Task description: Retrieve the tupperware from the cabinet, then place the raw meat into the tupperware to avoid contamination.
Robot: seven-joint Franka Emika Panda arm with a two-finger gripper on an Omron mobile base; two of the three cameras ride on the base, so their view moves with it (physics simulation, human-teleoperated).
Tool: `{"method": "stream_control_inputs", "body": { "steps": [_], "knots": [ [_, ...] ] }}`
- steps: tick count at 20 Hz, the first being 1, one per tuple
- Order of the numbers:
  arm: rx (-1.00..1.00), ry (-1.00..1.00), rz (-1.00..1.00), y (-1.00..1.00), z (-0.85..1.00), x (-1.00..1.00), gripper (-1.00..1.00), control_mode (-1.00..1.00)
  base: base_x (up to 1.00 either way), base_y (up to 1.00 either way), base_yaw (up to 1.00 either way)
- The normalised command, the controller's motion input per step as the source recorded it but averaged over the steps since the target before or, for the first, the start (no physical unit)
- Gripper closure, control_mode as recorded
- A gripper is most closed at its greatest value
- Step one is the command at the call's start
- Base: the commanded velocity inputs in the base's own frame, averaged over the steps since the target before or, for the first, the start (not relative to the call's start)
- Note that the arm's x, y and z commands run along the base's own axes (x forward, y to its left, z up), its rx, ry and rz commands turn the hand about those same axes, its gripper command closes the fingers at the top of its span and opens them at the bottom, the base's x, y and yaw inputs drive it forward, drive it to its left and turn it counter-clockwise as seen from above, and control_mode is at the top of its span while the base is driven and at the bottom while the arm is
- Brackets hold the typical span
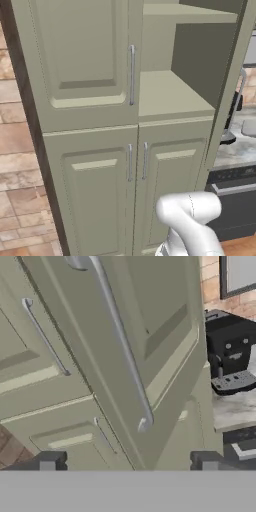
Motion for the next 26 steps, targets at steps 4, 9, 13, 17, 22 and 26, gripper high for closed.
{"method": "stream_control_inputs", "body": {
  "steps": [4,9,13,17,22,26],
  "knots": [
    [-0.36,0.15,0.00,0.77,0.27,-0.16,-1.00,-1.00,0.00,0.00,0.00],
    [-0.45,0.30,0.00,0.75,-0.06,0.08,-1.00,-1.00,0.00,0.00,0.00],
    [-0.42,0.36,0.00,0.66,-0.08,0.24,-1.00,-1.00,0.00,0.00,0.00],
    [-0.36,0.28,0.01,0.44,-0.16,0.36,-1.00,-1.00,0.00,0.00,0.00],
    [-0.12,-0.03,0.06,-0.17,-0.25,0.28,-1.00,-1.00,0.00,0.00,0.00],
    [-0.15,0.00,0.14,-0.17,-0.35,0.59,-1.00,-1.00,0.00,0.00,0.00]
  ]
}}
